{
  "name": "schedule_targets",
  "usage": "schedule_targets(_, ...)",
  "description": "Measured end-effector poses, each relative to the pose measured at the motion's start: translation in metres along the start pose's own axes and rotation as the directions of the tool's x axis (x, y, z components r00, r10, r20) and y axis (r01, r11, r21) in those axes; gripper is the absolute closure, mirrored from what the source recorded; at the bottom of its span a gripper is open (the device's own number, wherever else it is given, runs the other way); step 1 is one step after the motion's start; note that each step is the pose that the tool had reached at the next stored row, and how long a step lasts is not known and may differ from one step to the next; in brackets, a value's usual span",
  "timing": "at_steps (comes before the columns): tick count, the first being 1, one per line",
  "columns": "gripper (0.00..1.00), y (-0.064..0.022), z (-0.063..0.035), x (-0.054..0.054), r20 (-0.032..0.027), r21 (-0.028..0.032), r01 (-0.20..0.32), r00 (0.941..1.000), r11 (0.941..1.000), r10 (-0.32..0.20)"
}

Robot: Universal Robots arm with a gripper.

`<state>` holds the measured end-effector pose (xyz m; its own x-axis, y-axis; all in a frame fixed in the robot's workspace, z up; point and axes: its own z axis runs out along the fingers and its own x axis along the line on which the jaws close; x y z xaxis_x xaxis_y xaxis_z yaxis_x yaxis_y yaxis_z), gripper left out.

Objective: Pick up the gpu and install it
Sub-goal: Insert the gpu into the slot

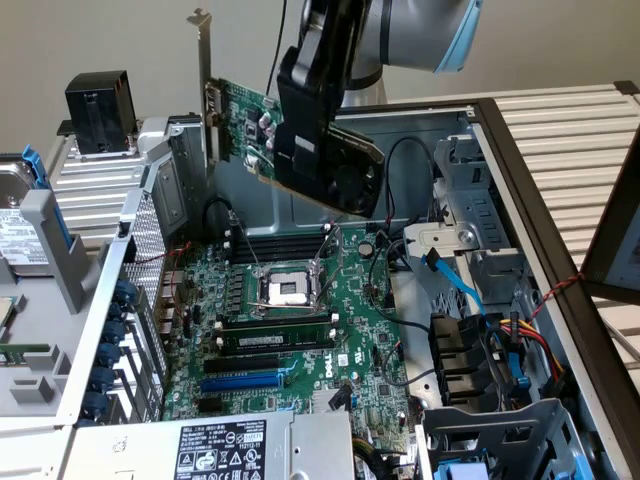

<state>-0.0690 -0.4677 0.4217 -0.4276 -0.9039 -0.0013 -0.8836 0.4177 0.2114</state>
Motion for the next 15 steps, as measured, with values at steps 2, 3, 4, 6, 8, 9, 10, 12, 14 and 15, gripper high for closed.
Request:
schedule_targets(2, 0.73, 0.0, 0.0, 0.0, 0.0002, -0.0002, 0.0, 1.0, 1.0, 0.0)
schedule_targets(3, 0.73, 0.0, 0.0, 0.0, 0.0002, -0.0001, 0.0, 1.0, 1.0, 0.0)
schedule_targets(4, 0.73, 0.0, 0.0, 0.0, 0.0003, -0.0001, 0.0, 1.0, 1.0, 0.0)
schedule_targets(6, 0.73, 0.0016, 0.0006, -0.0033, 0.0065, 0.0166, 0.002, 1.0, 0.9999, -0.002)
schedule_targets(8, 0.73, 0.0026, 0.0008, -0.0052, 0.0194, 0.0474, 0.009, 0.9998, 0.9988, -0.01)
schedule_targets(9, 0.73, 0.003, 0.0009, -0.0062, 0.0254, 0.0623, 0.014, 0.9996, 0.998, -0.015)
schedule_targets(10, 0.73, 0.0032, 0.0013, -0.0067, 0.0282, 0.073, 0.023, 0.9993, 0.9971, -0.025)
schedule_targets(12, 0.73, 0.003, 0.0025, -0.0068, 0.0256, 0.0823, 0.054, 0.9981, 0.9952, -0.056)
schedule_targets(14, 0.73, 0.0026, 0.0039, -0.0068, 0.0178, 0.0834, 0.089, 0.9957, 0.9925, -0.091)
schedule_targets(15, 0.73, 0.0025, 0.0048, -0.0068, 0.0139, 0.0832, 0.107, 0.994, 0.9908, -0.108)
